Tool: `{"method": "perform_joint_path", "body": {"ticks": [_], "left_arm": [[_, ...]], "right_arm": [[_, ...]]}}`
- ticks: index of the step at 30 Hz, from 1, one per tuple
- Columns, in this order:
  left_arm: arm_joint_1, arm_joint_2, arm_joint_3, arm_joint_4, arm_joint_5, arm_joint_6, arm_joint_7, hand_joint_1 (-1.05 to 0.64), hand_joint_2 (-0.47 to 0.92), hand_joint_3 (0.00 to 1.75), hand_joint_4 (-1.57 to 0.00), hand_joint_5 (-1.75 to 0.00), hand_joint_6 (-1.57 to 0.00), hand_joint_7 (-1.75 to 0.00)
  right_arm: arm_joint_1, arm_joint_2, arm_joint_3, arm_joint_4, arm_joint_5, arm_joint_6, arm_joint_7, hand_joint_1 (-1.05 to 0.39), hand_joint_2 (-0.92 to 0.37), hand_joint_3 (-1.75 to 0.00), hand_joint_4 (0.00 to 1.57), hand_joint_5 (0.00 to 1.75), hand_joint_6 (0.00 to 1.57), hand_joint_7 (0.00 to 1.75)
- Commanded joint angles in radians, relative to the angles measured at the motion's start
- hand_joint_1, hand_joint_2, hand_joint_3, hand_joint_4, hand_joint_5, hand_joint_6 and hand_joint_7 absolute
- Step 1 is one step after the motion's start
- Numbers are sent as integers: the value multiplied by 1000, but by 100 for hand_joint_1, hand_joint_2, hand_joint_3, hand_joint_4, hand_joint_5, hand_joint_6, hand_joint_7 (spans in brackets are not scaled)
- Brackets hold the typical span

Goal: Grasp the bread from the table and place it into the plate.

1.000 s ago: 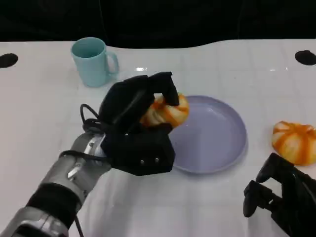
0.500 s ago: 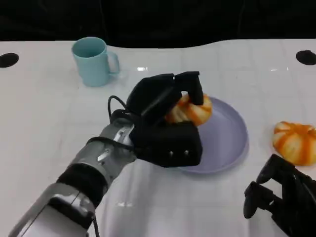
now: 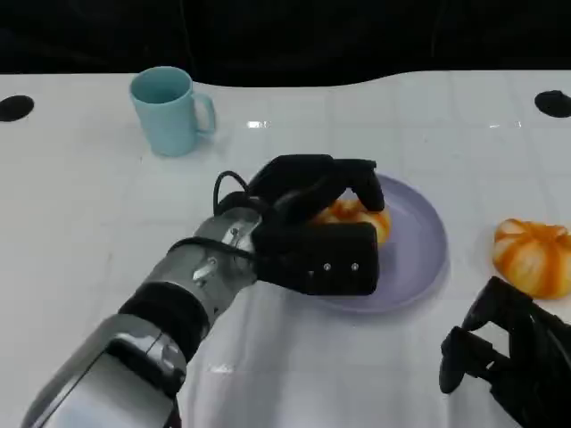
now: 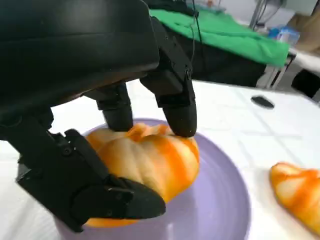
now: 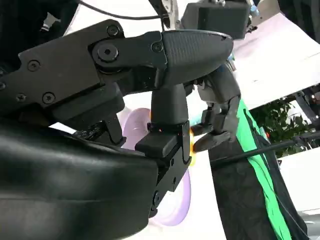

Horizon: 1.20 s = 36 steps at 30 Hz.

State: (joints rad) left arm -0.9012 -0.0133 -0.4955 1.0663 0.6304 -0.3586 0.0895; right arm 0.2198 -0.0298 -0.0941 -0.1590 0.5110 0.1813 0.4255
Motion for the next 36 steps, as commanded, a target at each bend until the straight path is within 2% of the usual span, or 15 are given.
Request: {"method": "perform_joint_path", "body": {"ticks": [1,5,6,9,13,22,25,32,36], "left_arm": [[-40,26,-28,-7,19,29,-73,-61,92,38,-24,-37,-38,-3],[-44,41,-45,-24,29,38,-110,-68,92,42,-16,-32,-32,0],[-46,49,-53,-31,35,38,-125,-79,92,53,-9,-31,-26,0],[-44,72,-66,-58,43,31,-157,-90,92,65,-1,-33,-21,0],[-31,91,-63,-93,32,27,-180,-94,92,68,0,-32,-20,0],[38,145,-19,-228,-33,8,-251,-94,92,64,-7,-47,-27,-3],[99,177,33,-311,-104,1,-296,-91,92,59,-7,-51,-29,-4],[151,196,68,-396,-163,24,-358,-87,92,56,-7,-53,-30,-4],[301,204,179,-548,-357,15,-419,-79,92,45,-14,-61,-36,-6]], "right_arm": [[8,-8,-9,-9,5,1,-4,-61,-92,-37,74,175,58,162],[6,-9,-10,-3,7,-6,5,-61,-92,-37,74,175,58,161],[5,-10,-11,0,9,-8,11,-61,-92,-38,74,175,58,162],[6,-12,-12,-6,10,-1,9,-61,-92,-39,74,175,58,163],[4,-12,-13,-3,12,0,11,-61,-92,-40,74,175,57,163],[4,-9,-10,-7,0,0,-1,-62,-92,-38,75,175,58,164],[5,-8,-12,-9,7,3,1,-61,-92,-37,75,175,58,164],[3,-12,-13,0,8,-7,17,-61,-92,-39,74,175,56,165],[-1,-17,-17,0,11,8,15,-60,-92,-38,73,175,56,164]]}}
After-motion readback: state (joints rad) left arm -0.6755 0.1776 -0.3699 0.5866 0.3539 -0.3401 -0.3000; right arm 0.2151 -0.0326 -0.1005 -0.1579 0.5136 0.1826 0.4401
